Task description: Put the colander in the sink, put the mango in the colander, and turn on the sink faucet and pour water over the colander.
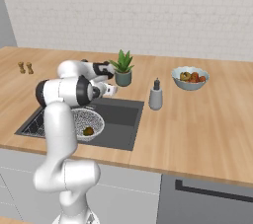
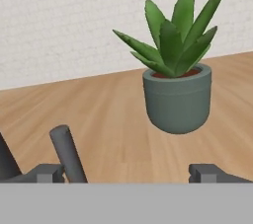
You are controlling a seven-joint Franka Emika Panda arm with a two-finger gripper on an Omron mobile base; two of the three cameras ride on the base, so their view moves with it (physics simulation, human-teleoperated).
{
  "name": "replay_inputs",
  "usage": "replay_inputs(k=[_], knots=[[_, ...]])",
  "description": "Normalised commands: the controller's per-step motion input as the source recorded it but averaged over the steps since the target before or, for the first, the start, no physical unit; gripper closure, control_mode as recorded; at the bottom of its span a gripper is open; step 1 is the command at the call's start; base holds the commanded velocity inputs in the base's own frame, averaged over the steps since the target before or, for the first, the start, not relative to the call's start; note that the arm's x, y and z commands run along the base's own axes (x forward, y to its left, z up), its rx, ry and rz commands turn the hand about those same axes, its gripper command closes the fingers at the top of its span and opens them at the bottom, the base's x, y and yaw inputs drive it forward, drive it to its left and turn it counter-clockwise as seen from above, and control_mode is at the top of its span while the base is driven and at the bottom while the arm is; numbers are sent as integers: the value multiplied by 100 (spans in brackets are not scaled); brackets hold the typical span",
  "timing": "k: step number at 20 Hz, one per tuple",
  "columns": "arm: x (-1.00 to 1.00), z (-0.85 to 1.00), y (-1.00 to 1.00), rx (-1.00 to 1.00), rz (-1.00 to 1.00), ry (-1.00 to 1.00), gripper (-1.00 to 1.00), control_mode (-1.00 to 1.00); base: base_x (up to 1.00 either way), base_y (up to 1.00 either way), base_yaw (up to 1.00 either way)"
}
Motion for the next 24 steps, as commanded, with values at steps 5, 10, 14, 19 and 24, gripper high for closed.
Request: replay_inputs(k=[5, 10, 14, 19, 24], knots=[[0, 0, 17, 0, 0, 0, -100, -100, 0, 0, 0], [10, 0, 3, 0, 0, 0, -100, -100, 0, 0, 0], [12, 0, 0, 0, 0, 0, -100, -100, 0, 0, 0], [10, 0, 0, 0, 0, 0, -100, -100, 0, 0, 0], [8, 0, 0, 0, 0, 0, -100, -100, 0, 0, 0]])
